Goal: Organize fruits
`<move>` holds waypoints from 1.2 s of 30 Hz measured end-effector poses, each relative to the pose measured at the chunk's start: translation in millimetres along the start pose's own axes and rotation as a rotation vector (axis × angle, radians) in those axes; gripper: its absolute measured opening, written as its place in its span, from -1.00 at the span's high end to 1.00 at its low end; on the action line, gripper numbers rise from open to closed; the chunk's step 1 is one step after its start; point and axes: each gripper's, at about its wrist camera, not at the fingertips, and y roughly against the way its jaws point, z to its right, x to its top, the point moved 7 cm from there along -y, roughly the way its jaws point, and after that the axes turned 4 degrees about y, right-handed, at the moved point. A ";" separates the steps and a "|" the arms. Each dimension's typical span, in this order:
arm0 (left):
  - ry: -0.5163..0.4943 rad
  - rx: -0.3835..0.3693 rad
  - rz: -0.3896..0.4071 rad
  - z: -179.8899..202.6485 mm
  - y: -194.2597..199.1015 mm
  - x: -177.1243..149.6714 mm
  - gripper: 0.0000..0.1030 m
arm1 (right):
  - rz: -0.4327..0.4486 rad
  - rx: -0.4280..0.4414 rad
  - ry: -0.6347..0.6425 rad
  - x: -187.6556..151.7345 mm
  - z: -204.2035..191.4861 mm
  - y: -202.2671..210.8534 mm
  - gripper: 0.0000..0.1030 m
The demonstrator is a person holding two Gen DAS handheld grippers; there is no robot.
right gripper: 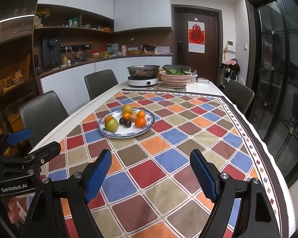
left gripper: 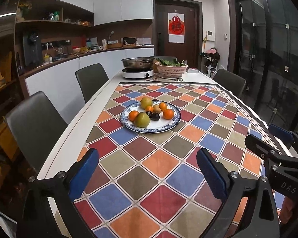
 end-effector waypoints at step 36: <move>0.000 -0.005 -0.002 3.4 18.2 -15.6 -1.00 | 0.005 0.005 -0.004 -11.7 -4.3 18.4 -0.58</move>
